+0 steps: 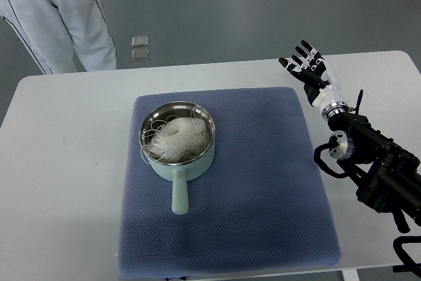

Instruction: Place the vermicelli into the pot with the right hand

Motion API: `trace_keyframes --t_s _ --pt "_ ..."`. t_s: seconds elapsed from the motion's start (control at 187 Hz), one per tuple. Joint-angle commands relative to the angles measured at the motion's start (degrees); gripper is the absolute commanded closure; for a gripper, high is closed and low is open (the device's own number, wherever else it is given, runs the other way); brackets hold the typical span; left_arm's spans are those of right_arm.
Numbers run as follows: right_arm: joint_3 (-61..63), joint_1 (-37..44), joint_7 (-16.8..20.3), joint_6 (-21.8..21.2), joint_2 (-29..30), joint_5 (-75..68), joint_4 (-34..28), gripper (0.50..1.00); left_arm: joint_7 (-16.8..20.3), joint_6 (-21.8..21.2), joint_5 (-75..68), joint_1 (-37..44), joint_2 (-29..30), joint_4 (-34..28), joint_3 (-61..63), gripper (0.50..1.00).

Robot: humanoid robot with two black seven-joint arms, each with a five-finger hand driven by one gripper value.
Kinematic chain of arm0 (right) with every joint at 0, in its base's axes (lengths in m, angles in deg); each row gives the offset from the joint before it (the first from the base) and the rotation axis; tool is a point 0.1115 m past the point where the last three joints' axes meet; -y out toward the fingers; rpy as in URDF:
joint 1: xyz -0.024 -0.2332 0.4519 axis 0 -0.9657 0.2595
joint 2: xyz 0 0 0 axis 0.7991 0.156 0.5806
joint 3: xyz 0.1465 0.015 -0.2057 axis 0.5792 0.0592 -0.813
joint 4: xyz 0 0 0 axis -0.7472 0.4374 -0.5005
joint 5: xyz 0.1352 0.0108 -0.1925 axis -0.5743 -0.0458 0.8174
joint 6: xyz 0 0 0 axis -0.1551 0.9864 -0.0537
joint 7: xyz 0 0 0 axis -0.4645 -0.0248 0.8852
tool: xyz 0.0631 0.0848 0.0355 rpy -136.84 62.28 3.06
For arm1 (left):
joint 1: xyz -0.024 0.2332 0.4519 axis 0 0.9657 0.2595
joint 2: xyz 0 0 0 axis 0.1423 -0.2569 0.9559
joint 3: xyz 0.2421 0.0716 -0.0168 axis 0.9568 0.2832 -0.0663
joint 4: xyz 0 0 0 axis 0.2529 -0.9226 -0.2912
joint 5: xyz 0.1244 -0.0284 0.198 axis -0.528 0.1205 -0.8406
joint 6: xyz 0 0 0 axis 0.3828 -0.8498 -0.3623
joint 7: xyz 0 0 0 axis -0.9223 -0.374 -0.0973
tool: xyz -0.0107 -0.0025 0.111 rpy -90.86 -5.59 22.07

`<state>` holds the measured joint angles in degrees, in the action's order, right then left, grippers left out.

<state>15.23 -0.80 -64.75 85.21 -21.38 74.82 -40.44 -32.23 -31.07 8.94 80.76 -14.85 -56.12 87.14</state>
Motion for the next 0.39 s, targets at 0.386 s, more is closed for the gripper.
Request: trace_keyframes --t_s 0.386 --pt "4.54 -2.50 -2.19 -0.68 1.87 -1.05 -0.06 0.572 0.00 0.01 0.00 0.01 0.00 -0.02 0.00 0.500"
